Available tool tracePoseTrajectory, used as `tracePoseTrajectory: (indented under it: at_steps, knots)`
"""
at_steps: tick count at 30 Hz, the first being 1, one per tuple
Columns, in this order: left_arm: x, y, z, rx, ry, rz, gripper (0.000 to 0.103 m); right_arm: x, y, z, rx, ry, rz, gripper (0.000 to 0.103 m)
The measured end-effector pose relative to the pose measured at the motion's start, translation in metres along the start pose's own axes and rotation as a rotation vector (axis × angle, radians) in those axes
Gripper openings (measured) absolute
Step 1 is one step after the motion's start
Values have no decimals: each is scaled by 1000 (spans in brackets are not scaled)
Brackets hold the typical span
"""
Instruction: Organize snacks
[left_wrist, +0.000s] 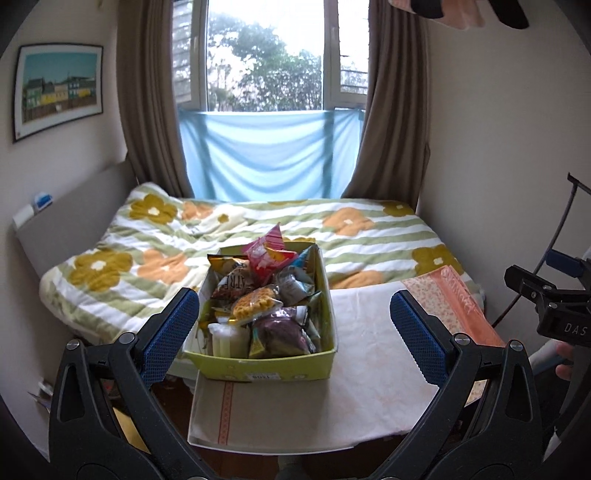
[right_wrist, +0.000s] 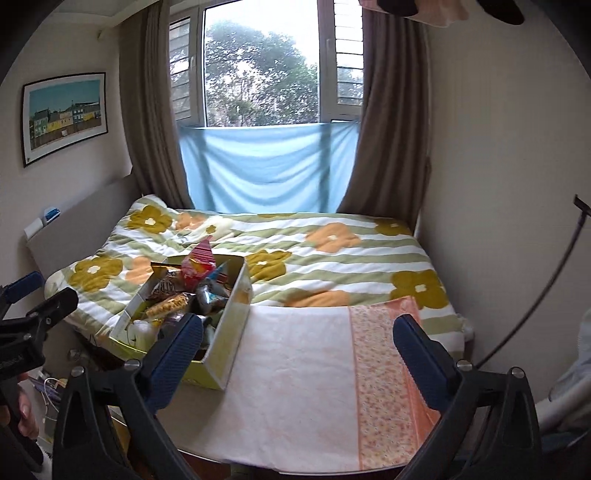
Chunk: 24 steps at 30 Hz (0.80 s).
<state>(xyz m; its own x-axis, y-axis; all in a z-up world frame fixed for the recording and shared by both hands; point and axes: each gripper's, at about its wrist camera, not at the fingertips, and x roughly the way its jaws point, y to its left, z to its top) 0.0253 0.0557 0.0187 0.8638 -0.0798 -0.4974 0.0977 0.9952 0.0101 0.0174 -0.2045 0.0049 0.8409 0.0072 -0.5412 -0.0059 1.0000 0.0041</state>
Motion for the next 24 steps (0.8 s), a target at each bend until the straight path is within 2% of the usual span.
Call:
tracePoseTrajectory:
  at_steps: [8,24]
  knots:
    - [-16,-15,-15,-18,-15,5,103,-15,-13,-20,21,-6,-29,102]
    - [-18,-32,-15,-17,-24,1,103,-20,-16,-22,27,-16,-27,102]
